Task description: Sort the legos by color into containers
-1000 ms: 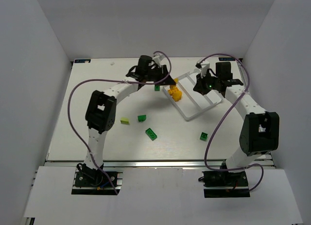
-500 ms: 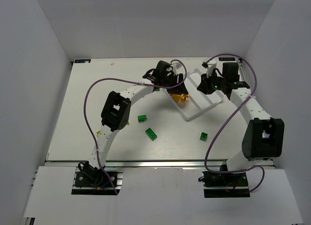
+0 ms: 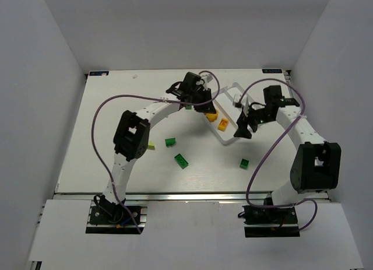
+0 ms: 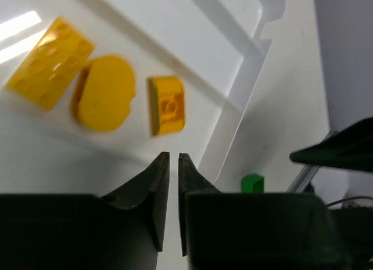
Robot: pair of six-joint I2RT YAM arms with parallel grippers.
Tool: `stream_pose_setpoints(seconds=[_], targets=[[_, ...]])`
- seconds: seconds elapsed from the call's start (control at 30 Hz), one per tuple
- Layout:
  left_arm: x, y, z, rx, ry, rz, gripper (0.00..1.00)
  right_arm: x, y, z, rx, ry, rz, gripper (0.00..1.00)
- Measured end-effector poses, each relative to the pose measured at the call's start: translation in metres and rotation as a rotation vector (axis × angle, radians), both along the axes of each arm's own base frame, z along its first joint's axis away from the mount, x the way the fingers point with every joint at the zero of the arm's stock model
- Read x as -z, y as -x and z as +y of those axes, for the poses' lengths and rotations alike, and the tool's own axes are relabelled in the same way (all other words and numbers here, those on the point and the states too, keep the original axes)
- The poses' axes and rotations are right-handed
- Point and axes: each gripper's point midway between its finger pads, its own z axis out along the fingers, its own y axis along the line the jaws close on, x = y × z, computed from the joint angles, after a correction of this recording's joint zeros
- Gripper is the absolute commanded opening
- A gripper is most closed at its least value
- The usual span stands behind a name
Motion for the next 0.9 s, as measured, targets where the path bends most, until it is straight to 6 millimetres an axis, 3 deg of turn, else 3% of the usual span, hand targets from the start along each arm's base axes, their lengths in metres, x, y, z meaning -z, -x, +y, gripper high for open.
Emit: stream_pose_setpoints(seconds=[0.1,0.17,0.3,0.4,0.5,0.67,0.77,0.9], targets=[[-0.025,0.013,0.041,-0.076,-0.060,-0.020,0.59,0.024,0.033,-0.012,-0.023,0.084,0.042,0.75],[-0.056,0.023,0.065,-0.122,-0.069,-0.064,0.76,0.035,0.050,-0.021,-0.012,0.145,0.058,0.76],[-0.120,0.058,0.117,-0.229,-0.040,-0.154,0.78,0.059,0.077,-0.038,0.043,0.274,0.106,0.79],[-0.139,0.092,0.142,-0.268,-0.007,-0.186,0.79,0.080,0.094,-0.047,0.082,0.348,0.168,0.81],[-0.123,0.118,0.156,-0.290,-0.009,-0.148,0.80,0.097,0.105,-0.053,0.117,0.403,0.210,0.83],[-0.056,0.144,0.171,-0.325,-0.088,0.018,0.82,0.113,0.108,-0.057,0.170,0.468,0.225,0.81],[-0.043,0.149,0.173,-0.344,-0.098,0.062,0.82,0.117,0.100,-0.056,0.197,0.485,0.207,0.71],[-0.045,0.143,0.170,-0.386,-0.067,0.070,0.82,0.125,0.097,-0.054,0.207,0.498,0.200,0.47]])
